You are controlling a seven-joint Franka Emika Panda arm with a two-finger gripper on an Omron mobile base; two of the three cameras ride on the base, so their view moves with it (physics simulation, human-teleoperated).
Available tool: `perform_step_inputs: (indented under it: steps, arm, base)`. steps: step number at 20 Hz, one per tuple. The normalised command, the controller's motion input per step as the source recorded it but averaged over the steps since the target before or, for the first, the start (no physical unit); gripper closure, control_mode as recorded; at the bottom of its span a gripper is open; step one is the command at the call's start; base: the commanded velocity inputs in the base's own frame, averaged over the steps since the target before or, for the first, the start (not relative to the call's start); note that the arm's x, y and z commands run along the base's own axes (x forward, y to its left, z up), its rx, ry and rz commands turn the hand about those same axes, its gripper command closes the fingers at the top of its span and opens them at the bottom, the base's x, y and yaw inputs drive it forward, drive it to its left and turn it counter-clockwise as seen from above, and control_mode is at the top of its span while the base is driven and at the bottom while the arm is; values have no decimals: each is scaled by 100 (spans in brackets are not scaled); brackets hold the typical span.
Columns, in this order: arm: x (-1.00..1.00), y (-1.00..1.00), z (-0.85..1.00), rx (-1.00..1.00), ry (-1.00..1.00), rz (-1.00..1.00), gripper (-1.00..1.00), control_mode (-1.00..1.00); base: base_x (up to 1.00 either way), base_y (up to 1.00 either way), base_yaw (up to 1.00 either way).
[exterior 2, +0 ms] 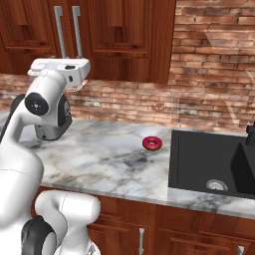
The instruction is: Pick the sponge and soap dispenser from the cabinet and place them on the counter.
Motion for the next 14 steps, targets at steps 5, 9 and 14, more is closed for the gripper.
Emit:
perform_step_inputs:
  steps: [5, 9, 14]
  arm:
    - [16, 0, 0, 0, 0, 0, -100, -100]
    - [14, 0, 0, 0, 0, 0, -100, -100]
    - [18, 0, 0, 0, 0, 0, -100, -100]
  base:
    - [0, 0, 0]
    - [0, 0, 0]
    - [0, 0, 0]
